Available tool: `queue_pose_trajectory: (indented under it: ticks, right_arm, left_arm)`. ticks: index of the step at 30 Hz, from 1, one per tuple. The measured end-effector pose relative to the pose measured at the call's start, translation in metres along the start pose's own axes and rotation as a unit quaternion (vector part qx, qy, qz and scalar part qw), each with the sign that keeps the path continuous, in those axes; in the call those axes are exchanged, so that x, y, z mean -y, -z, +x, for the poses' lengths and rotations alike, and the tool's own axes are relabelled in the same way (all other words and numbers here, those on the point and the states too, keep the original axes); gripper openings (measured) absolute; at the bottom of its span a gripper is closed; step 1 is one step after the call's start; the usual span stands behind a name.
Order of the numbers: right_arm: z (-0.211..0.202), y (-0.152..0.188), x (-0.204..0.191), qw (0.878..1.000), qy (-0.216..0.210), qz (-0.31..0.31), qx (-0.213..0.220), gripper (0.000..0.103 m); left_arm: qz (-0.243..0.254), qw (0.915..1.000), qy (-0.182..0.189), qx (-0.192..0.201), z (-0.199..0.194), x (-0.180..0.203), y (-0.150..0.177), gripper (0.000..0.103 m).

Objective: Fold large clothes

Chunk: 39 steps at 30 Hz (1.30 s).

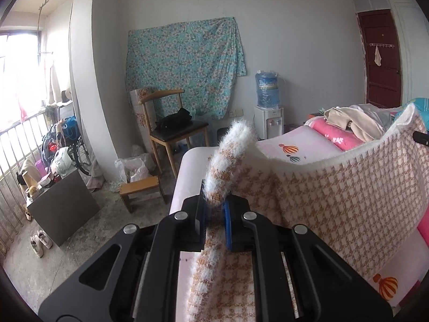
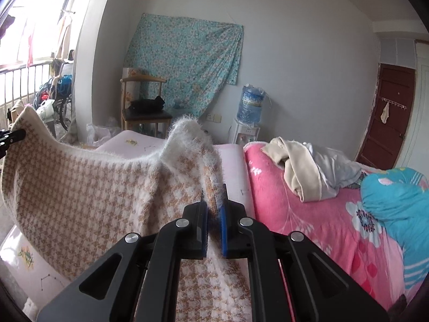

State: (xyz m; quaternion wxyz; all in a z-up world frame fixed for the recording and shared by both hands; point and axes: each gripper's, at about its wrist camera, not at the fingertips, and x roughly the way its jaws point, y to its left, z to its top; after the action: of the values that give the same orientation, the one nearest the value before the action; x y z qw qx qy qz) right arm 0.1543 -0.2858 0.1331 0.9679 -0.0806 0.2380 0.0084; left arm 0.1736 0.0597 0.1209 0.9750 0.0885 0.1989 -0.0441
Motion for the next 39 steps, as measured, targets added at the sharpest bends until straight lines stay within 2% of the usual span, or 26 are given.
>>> queue_pose_trajectory:
  ticks: [3, 5, 7, 10, 12, 14, 15, 16, 17, 20, 21, 24, 25, 27, 30, 33, 36, 39]
  right_arm:
    - [0.052, -0.029, 0.0, 1.0, -0.003, -0.013, -0.002, 0.007]
    - [0.097, -0.042, 0.001, 1.0, -0.007, -0.014, -0.019, 0.007]
    - [0.146, -0.046, 0.004, 0.999, -0.016, -0.008, -0.049, 0.007]
    - [0.226, -0.031, 0.012, 0.989, -0.061, 0.028, -0.135, 0.008]
    - [0.274, -0.007, 0.022, 0.971, -0.097, 0.074, -0.206, 0.013]
    - [0.31, 0.019, 0.035, 0.947, -0.121, 0.124, -0.271, 0.027]
    - [0.321, 0.029, 0.044, 0.937, -0.127, 0.149, -0.289, 0.034]
    - [0.328, 0.037, 0.055, 0.927, -0.14, 0.18, -0.299, 0.047]
    - [0.331, 0.044, 0.066, 0.917, -0.15, 0.212, -0.303, 0.055]
    - [0.337, 0.06, 0.098, 0.876, -0.196, 0.313, -0.309, 0.056]
    - [0.336, 0.062, 0.104, 0.871, -0.191, 0.329, -0.309, 0.056]
    - [0.324, 0.055, 0.112, 0.887, -0.147, 0.322, -0.298, 0.056]
    - [0.32, 0.051, 0.113, 0.888, -0.138, 0.323, -0.295, 0.056]
    - [0.304, 0.046, 0.113, 0.894, -0.133, 0.319, -0.285, 0.056]
    - [0.264, 0.031, 0.095, 0.918, -0.125, 0.269, -0.265, 0.056]
    - [0.216, 0.019, 0.074, 0.937, -0.135, 0.215, -0.242, 0.065]
    - [0.161, 0.021, 0.047, 0.95, -0.143, 0.171, -0.22, 0.074]
    - [0.112, 0.035, 0.018, 0.959, -0.142, 0.132, -0.207, 0.074]
  left_arm:
    - [0.009, 0.9998, 0.0, -0.018, 0.058, -0.007, -0.026, 0.01]
    - [0.014, 0.999, 0.005, -0.043, 0.103, -0.011, -0.037, 0.01]
    - [0.01, 0.9964, 0.015, -0.083, 0.152, -0.012, -0.04, 0.01]
    - [-0.02, 0.9819, 0.042, -0.184, 0.23, -0.016, -0.02, 0.013]
    - [-0.047, 0.9646, 0.063, -0.252, 0.273, -0.019, 0.005, 0.015]
    - [-0.074, 0.9493, 0.07, -0.297, 0.297, -0.029, 0.03, 0.028]
    - [-0.096, 0.9447, 0.078, -0.304, 0.301, -0.036, 0.037, 0.032]
    - [-0.119, 0.9414, 0.085, -0.304, 0.302, -0.045, 0.043, 0.04]
    - [-0.141, 0.9383, 0.089, -0.303, 0.302, -0.054, 0.044, 0.049]
    - [-0.205, 0.9255, 0.104, -0.301, 0.303, -0.079, 0.048, 0.055]
    - [-0.222, 0.9221, 0.103, -0.3, 0.303, -0.087, 0.048, 0.056]
    - [-0.263, 0.9163, 0.099, -0.285, 0.293, -0.104, 0.044, 0.059]
    - [-0.272, 0.9154, 0.1, -0.28, 0.285, -0.107, 0.043, 0.06]
    - [-0.274, 0.9171, 0.107, -0.269, 0.268, -0.108, 0.04, 0.061]
    - [-0.239, 0.9316, 0.114, -0.249, 0.23, -0.095, 0.028, 0.068]
    - [-0.193, 0.9464, 0.132, -0.223, 0.177, -0.073, 0.021, 0.078]
    - [-0.156, 0.9546, 0.154, -0.202, 0.123, -0.051, 0.021, 0.084]
    - [-0.116, 0.9638, 0.156, -0.183, 0.072, -0.024, 0.032, 0.09]
